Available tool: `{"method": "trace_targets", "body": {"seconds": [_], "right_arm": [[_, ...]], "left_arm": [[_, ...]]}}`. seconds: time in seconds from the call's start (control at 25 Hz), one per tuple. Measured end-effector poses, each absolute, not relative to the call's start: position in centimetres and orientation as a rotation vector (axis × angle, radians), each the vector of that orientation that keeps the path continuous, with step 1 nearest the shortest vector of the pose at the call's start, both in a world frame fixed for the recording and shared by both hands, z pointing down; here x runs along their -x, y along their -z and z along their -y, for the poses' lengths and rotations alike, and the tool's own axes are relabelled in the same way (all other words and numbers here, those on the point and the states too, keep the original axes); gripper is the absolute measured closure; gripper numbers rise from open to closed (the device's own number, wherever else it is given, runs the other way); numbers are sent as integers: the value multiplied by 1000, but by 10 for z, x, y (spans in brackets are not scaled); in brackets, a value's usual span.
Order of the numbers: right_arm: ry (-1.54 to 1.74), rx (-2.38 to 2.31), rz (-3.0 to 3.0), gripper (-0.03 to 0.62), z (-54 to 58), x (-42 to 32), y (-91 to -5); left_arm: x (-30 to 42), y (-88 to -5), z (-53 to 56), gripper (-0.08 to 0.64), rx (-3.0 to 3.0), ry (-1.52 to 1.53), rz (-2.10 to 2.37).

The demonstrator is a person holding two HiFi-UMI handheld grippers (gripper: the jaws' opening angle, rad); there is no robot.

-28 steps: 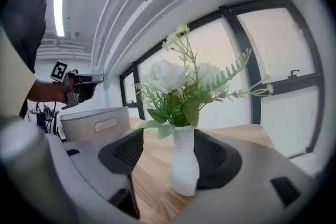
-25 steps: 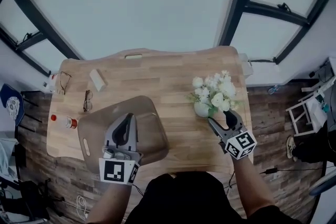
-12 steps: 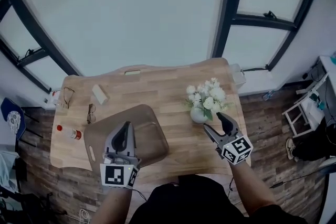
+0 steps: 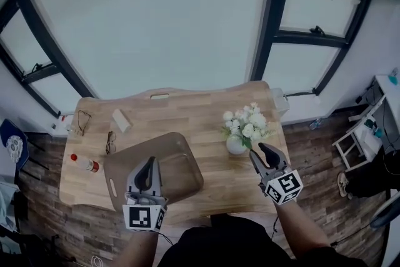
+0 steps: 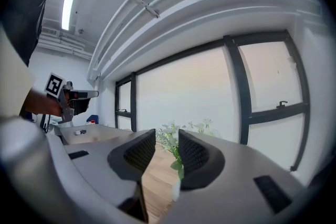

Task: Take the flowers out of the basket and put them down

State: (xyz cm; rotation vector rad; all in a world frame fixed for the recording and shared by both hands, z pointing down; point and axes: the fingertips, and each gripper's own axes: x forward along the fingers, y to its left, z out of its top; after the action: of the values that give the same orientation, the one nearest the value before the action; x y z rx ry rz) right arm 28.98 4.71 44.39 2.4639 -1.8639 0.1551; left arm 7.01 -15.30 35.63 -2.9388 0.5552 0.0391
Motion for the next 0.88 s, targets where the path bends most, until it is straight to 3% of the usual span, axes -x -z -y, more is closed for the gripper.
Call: {"method": "trace_targets", "body": {"seconds": [0.08, 0.36, 0.88], "right_arm": [[-115, -2466, 1856, 476, -47, -287, -435], [-106, -2407, 1831, 566, -44, -278, -430], [-149, -2392, 1845, 571, -39, -274, -445]], "left_arm": [[-67, -367, 150, 555, 2958, -16, -565], [-57, -389, 146, 555, 2968, 68, -556], [-56, -386, 160, 555, 2956, 72, -599]]}}
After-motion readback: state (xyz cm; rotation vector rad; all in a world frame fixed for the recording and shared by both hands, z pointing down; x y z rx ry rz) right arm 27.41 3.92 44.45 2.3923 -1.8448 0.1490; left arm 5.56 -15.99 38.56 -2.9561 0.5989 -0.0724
